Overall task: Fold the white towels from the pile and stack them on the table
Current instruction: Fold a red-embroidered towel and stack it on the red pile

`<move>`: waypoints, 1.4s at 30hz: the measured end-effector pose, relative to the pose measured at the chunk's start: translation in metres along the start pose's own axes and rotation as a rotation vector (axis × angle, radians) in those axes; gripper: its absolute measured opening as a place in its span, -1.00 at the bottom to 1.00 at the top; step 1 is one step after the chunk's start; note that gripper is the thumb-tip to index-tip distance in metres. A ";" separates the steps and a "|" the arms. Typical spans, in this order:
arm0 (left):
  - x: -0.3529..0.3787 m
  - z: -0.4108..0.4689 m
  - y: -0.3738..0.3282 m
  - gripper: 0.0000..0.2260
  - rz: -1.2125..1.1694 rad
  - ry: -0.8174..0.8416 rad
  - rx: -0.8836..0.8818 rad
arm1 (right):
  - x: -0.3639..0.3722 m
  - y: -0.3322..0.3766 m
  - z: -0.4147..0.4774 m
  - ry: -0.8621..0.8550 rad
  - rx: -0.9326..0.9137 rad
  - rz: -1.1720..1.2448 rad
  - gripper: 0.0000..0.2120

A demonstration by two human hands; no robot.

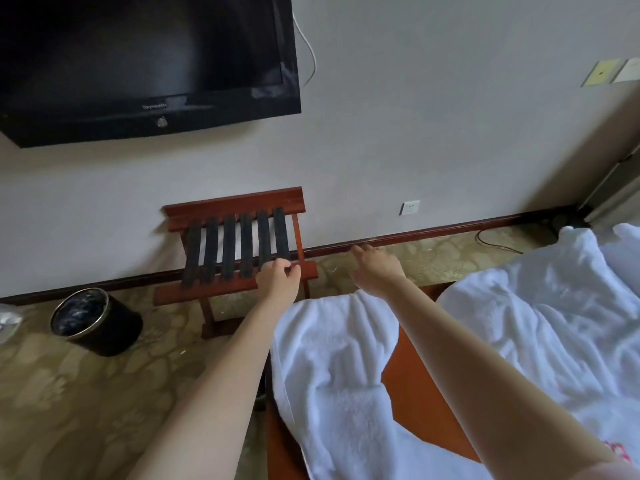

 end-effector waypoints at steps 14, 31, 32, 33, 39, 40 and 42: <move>0.067 -0.183 0.056 -0.81 0.138 0.519 -0.036 | 0.117 -0.033 -0.194 0.420 0.252 0.245 -0.66; 0.114 -0.324 0.110 -0.55 -0.694 0.155 -0.732 | 0.115 -0.046 -0.333 0.319 0.639 1.463 -0.76; 0.119 -0.326 0.108 -0.57 -0.721 0.191 -0.733 | 0.116 -0.050 -0.340 0.299 0.678 1.524 -0.75; 0.125 -0.328 0.105 -0.61 -0.728 0.226 -0.722 | 0.118 -0.055 -0.346 0.270 0.701 1.545 -0.77; 0.129 -0.343 0.091 -0.72 -0.853 0.285 -0.635 | 0.134 -0.074 -0.381 0.262 0.649 1.193 -0.77; 0.125 -0.347 0.089 -0.74 -0.865 0.302 -0.605 | 0.138 -0.073 -0.386 0.288 0.628 1.129 -0.78; 0.117 -0.356 0.090 -0.75 -0.834 0.327 -0.532 | 0.150 -0.067 -0.395 0.357 0.589 1.025 -0.80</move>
Point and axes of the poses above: each hand's wrist, its own z-axis towards the middle knuckle, its own x-axis out of the palm, y = z × x, the point moved 3 cm from there along z, towards the middle knuckle, and after that the axes turned 3 degrees about -z, right-handed, at the moved point
